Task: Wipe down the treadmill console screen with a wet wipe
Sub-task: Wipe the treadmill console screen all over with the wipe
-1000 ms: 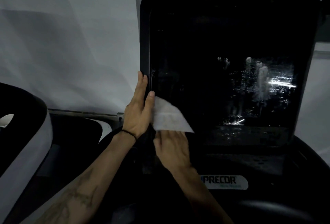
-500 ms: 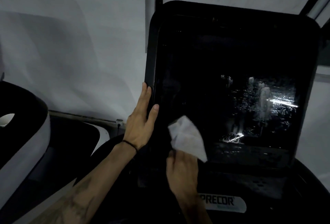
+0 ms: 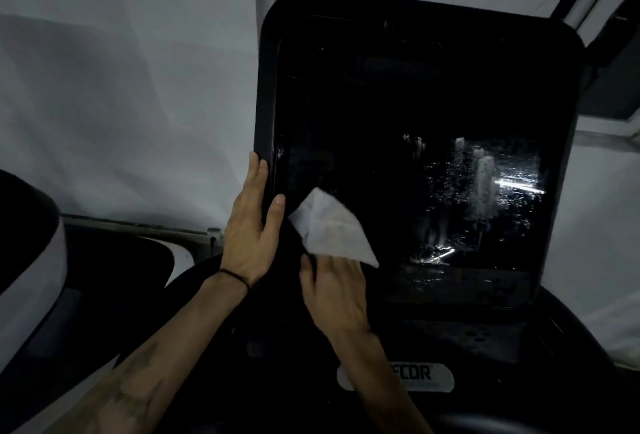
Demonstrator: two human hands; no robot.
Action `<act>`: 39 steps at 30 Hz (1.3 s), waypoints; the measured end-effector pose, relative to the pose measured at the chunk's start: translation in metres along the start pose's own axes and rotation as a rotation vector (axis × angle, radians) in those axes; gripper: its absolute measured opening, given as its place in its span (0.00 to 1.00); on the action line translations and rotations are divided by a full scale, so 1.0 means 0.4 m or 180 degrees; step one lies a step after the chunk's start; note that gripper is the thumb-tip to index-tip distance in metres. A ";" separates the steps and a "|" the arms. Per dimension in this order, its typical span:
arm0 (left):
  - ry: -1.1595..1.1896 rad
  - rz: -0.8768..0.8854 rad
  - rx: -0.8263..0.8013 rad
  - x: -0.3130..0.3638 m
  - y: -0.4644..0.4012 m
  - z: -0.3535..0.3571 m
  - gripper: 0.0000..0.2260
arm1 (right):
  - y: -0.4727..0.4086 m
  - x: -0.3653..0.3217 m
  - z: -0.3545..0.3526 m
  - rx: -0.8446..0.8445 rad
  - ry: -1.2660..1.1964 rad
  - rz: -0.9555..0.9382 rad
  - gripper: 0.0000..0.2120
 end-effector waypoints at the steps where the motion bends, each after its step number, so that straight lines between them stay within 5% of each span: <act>1: -0.0011 0.0015 -0.0012 0.002 0.001 -0.001 0.30 | -0.011 0.020 -0.007 0.0008 0.0050 0.0211 0.20; 4: -0.0047 0.0011 -0.0031 0.001 0.002 -0.005 0.30 | 0.066 0.040 -0.006 0.0055 0.0304 0.0497 0.23; 8: -0.0217 0.0106 0.0083 -0.003 -0.005 -0.001 0.30 | 0.054 -0.013 0.024 0.0090 0.0078 -0.0184 0.20; 13: -0.0267 0.0153 -0.0088 -0.004 -0.001 -0.011 0.30 | 0.018 0.067 -0.002 0.0430 0.0202 0.0509 0.26; 17: -0.0368 0.0140 -0.0056 -0.011 -0.007 -0.007 0.30 | 0.096 -0.005 0.032 0.0034 0.0135 0.0308 0.22; 20: -0.0324 0.0111 -0.0037 -0.006 -0.004 -0.002 0.30 | -0.001 -0.006 0.013 0.0028 -0.0222 0.0083 0.22; 25: -0.0313 0.0135 -0.0051 -0.001 0.002 0.001 0.32 | 0.040 0.065 -0.010 0.0319 0.0291 0.0533 0.26; 30: -0.0403 0.0132 -0.0030 -0.005 0.002 0.015 0.32 | 0.011 -0.009 0.021 -0.0141 -0.0229 -0.0015 0.23; 33: -0.0463 0.0160 -0.0110 -0.008 0.000 0.006 0.32 | -0.059 0.039 -0.012 0.0059 -0.0175 0.0254 0.21; 39: -0.0401 0.0153 -0.0098 -0.006 -0.001 0.008 0.32 | 0.072 0.017 0.013 -0.0056 0.0085 0.0096 0.21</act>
Point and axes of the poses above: each hand's wrist, its own y-axis away from the middle knuckle, its own z-axis out of the palm, x = y × z, the point moved 2 cm from there along -y, towards the middle knuckle, and after that the axes turned 2 degrees about -y, right-handed, at the moved point
